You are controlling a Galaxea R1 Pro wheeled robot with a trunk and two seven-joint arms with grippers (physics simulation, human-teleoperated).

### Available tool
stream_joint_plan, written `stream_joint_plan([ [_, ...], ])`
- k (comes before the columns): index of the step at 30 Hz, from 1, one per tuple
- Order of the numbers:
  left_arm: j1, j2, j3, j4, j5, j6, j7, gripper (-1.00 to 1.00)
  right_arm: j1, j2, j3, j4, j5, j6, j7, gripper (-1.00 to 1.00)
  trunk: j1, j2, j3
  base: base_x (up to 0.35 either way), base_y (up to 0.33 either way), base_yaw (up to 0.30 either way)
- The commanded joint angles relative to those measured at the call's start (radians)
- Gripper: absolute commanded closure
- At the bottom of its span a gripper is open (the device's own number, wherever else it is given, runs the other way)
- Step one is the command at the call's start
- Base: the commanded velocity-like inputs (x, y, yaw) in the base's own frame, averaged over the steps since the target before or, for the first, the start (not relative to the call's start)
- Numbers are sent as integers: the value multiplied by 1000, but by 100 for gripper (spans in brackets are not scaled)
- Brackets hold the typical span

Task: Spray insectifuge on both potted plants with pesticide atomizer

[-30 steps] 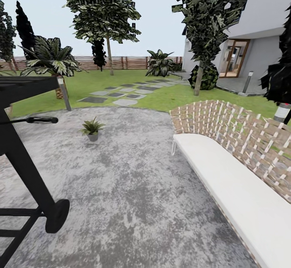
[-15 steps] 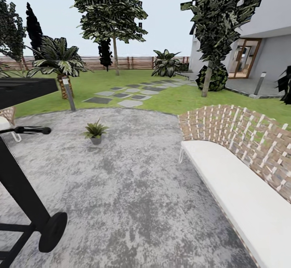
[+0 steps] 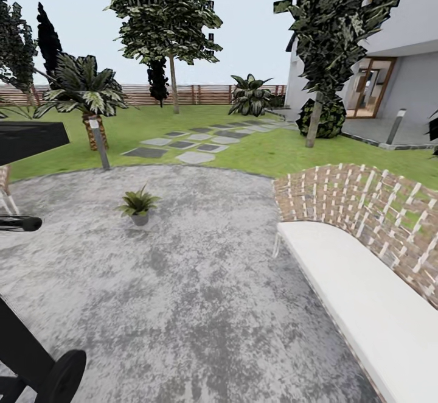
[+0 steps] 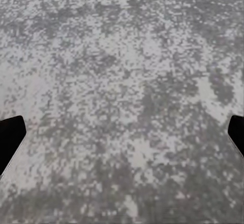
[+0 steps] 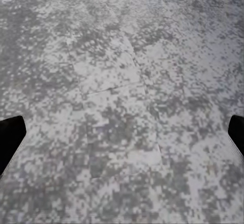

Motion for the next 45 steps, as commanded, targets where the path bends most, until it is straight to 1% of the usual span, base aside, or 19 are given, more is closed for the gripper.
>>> stream_joint_plan([
  [1,-1,0,2,1,-2,-3,0,-100,0,0,0,1,1,-3,0,-100,0,0,-1,340,0,0],
  [39,-1,0,2,1,-2,-3,0,-100,0,0,0,1,1,-3,0,-100,0,0,-1,340,0,0],
  [45,-1,0,2,1,-2,-3,0,-100,0,1,0,1,1,-3,0,-100,0,0,-1,340,0,139],
])
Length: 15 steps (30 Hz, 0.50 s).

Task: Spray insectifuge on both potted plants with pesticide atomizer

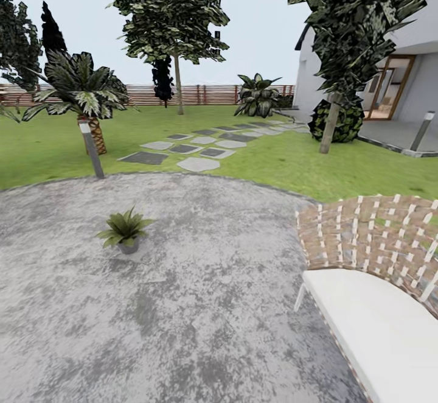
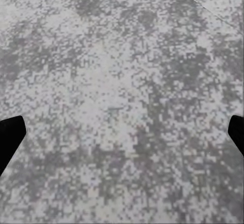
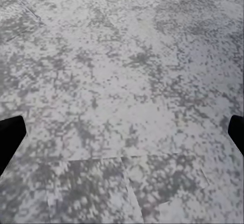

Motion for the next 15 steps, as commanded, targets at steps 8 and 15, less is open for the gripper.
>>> stream_joint_plan([
  [8,-1,0,2,1,-2,-3,0,-100,0,0,0,0,1,-3,-1,-100,0,0,-1,340,0,128],
  [15,-1,0,2,1,-2,-3,0,-100,0,0,0,0,1,-3,-1,-100,0,0,-1,340,0,7],
])
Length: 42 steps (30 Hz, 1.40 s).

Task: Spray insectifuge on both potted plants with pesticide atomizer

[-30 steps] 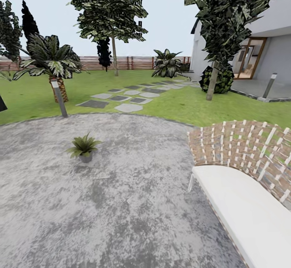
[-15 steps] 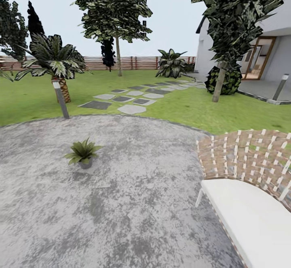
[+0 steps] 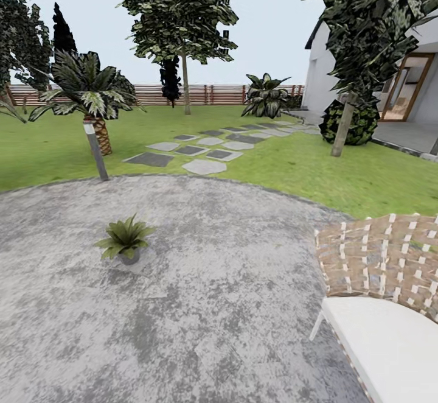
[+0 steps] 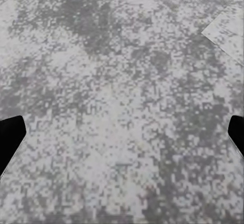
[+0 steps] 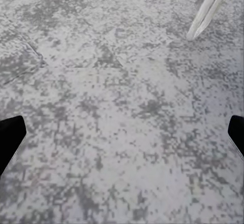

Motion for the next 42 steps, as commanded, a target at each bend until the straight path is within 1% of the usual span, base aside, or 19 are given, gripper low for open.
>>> stream_joint_plan([
  [1,-1,0,2,1,-2,-3,0,-100,0,0,0,1,1,-3,1,-100,0,0,-1,340,0,1],
  [30,-1,0,2,2,-2,-3,0,-100,0,0,0,1,1,-3,1,-100,0,0,-1,340,0,0],
  [42,-1,0,2,2,-2,-3,0,-100,0,0,0,1,1,-3,0,-100,0,0,-1,331,95,0],
])
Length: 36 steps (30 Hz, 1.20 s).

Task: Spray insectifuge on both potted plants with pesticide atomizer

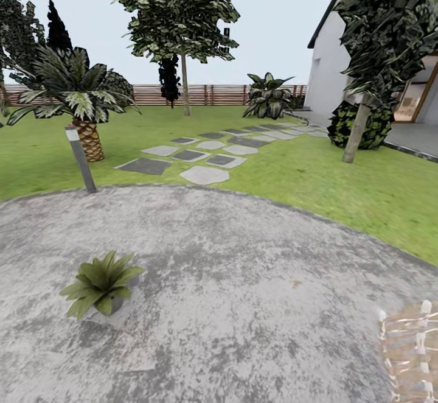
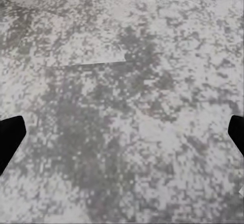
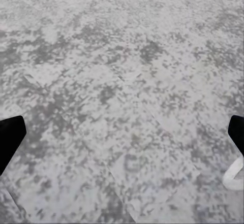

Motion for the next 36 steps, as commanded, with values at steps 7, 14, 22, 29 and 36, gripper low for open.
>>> stream_joint_plan([
  [7,-1,0,2,1,-2,-3,0,-100,0,0,0,0,1,-3,0,-100,0,0,-1,336,78,0],
  [14,0,0,2,1,-2,-3,0,-100,0,0,-1,0,1,-3,0,-100,0,0,-1,338,14,0],
  [22,-1,0,2,1,-2,-3,0,-100,0,0,-1,0,1,-3,0,-100,0,0,-1,338,0,-4],
  [29,-1,0,2,1,-2,-3,0,-100,0,0,-1,0,1,-3,0,-100,0,0,-1,338,0,-87],
  [36,-1,0,2,1,-2,-3,0,-100,0,0,-1,0,1,-3,0,-100,0,0,-1,338,0,-39],
])
